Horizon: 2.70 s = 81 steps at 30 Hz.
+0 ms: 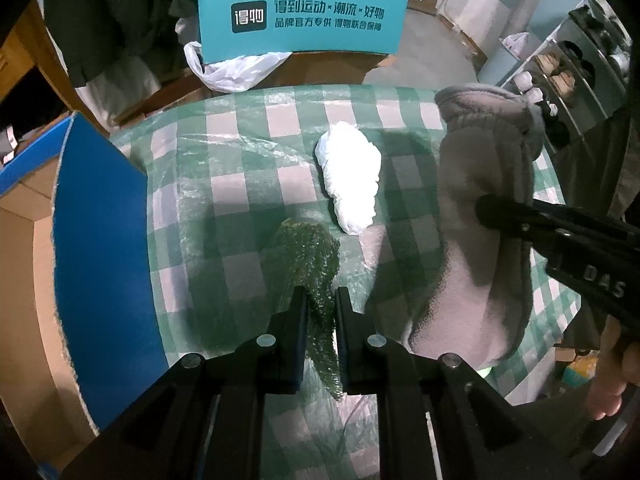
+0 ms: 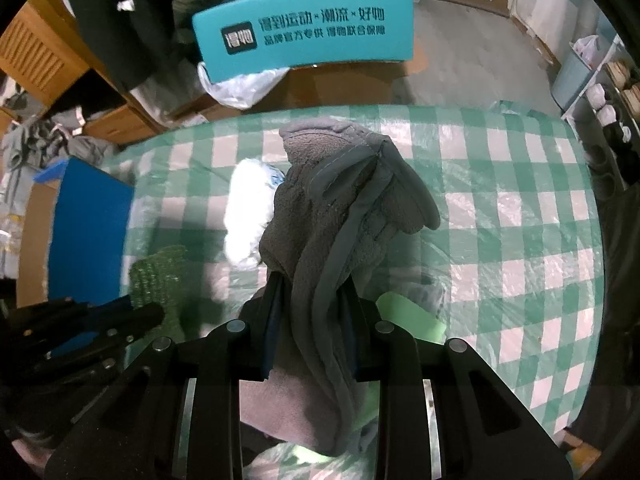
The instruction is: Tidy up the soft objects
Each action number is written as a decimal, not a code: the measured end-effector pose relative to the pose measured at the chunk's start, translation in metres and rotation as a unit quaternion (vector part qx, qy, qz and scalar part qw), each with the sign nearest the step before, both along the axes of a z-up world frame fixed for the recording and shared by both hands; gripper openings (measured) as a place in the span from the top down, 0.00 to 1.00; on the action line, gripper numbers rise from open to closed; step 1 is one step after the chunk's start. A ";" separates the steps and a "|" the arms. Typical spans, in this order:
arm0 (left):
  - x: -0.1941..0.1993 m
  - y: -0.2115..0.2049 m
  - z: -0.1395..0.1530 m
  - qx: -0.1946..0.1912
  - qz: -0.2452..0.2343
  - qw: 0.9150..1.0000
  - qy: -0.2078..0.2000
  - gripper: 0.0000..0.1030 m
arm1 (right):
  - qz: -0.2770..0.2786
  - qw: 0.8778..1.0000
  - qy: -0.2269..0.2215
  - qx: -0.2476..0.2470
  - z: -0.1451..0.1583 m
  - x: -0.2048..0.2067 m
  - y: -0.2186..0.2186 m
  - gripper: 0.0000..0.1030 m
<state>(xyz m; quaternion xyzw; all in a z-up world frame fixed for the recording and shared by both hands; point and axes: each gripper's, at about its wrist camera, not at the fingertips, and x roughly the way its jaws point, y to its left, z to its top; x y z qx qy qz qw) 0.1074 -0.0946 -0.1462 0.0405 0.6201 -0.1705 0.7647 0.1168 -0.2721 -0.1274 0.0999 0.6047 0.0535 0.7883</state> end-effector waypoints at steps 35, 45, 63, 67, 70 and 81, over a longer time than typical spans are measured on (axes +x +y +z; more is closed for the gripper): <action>-0.003 -0.023 -0.029 0.024 0.011 0.999 0.026 0.34 | 0.018 0.998 -0.056 -0.011 0.045 -0.048 -0.021 0.75; 0.004 -0.046 -0.051 0.043 0.007 0.998 0.038 0.26 | 0.012 0.999 -0.028 -0.008 0.021 -0.051 -0.034 0.75; 0.003 -0.066 -0.084 0.073 0.005 0.996 0.055 0.23 | 0.013 1.000 -0.012 -0.005 0.007 -0.049 -0.036 0.75; 0.004 -0.072 -0.086 0.084 0.000 0.996 0.039 0.31 | 0.012 1.000 -0.013 -0.004 0.005 -0.049 -0.036 0.75; -0.003 -0.076 -0.084 0.094 -0.006 0.995 0.024 0.44 | 0.012 1.000 -0.013 -0.003 0.005 -0.048 -0.037 0.75; -0.013 -0.077 -0.064 0.054 -0.023 0.998 0.022 0.83 | 0.018 1.000 -0.022 -0.005 0.014 -0.049 -0.031 0.75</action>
